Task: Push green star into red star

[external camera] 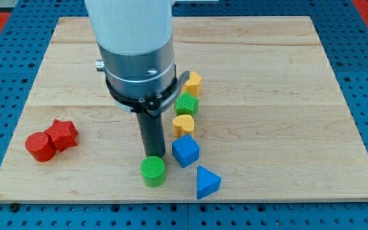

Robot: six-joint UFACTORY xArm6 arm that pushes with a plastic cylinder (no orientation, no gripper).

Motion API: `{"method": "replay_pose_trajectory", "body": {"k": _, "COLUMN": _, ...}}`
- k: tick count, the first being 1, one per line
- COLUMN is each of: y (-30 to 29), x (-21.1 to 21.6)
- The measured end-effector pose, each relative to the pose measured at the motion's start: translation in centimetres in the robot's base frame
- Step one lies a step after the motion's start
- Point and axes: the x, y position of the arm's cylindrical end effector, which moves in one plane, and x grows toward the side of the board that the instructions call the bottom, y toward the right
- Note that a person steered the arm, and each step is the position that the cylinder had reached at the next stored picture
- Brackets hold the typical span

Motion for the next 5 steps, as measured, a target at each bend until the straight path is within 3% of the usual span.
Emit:
{"method": "replay_pose_trajectory", "body": {"k": 1, "y": 0.1, "x": -1.3}}
{"method": "replay_pose_trajectory", "body": {"k": 2, "y": -1.4, "x": -6.1}}
{"method": "replay_pose_trajectory", "body": {"k": 4, "y": 1.3, "x": -21.9}}
{"method": "replay_pose_trajectory", "body": {"k": 5, "y": 5.8, "x": -22.0}}
